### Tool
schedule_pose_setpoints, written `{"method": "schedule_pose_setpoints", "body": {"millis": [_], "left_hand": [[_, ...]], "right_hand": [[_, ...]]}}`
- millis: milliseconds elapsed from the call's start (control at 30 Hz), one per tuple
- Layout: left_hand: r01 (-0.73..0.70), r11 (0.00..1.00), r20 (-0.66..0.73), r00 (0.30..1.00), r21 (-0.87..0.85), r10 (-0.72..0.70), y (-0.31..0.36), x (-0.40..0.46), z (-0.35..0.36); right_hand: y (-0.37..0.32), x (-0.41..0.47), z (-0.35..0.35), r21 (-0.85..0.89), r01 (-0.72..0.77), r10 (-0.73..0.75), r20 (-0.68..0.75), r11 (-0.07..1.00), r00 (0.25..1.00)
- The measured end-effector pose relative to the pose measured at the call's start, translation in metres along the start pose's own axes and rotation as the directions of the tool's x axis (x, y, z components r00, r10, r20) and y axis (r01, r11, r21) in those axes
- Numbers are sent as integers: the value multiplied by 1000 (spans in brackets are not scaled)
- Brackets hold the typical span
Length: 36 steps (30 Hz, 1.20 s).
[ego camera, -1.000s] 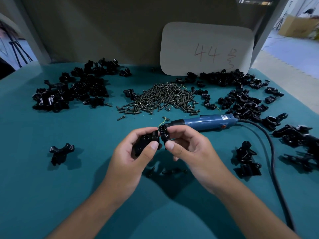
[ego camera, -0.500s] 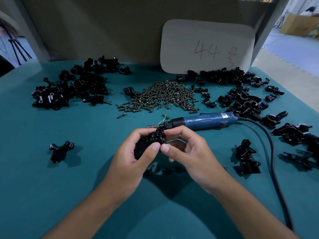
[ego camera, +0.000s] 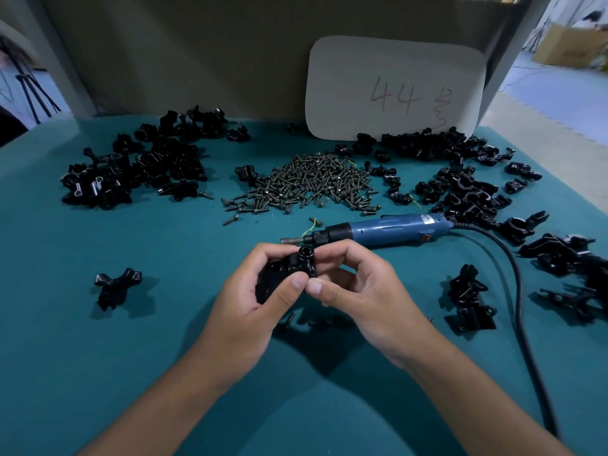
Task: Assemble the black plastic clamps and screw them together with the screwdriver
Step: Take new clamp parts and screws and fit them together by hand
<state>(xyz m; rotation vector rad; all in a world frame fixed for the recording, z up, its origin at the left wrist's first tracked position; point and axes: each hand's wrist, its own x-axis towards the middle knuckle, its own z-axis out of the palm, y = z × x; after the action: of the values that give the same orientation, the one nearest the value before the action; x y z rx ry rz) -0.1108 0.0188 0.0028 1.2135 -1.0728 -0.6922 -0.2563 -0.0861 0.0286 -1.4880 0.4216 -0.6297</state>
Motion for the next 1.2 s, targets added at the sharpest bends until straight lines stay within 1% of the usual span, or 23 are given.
{"method": "schedule_pose_setpoints", "body": {"millis": [167,300,600,833,1067,1133,1200], "left_hand": [[4,1000,-5,1000,26,-4,1,0,-1],[-41,996,-29,999,76,43,3,0,0],[6,1000,-11,1000,-10,-6,2,0,2],[26,1000,-28,999,8,-25,6,0,2],[18,1000,-36,999,12,-18,8,-1,3],[5,1000,-51,999,18,-4,9,-1,4],[-6,1000,-63,998,31,8,8,-2,6]], "right_hand": [[-1,-1,1,25,1,-1,5,1000,1000],[-1,-1,1,18,0,0,9,1000,1000],[-2,0,-1,-2,-5,5,9,1000,1000],[-1,0,-1,14,-22,22,-4,1000,1000],[0,0,-1,32,-9,9,5,999,1000],[-1,0,-1,21,-5,4,5,1000,1000],[-1,-1,-2,-38,-19,19,12,999,1000]]}}
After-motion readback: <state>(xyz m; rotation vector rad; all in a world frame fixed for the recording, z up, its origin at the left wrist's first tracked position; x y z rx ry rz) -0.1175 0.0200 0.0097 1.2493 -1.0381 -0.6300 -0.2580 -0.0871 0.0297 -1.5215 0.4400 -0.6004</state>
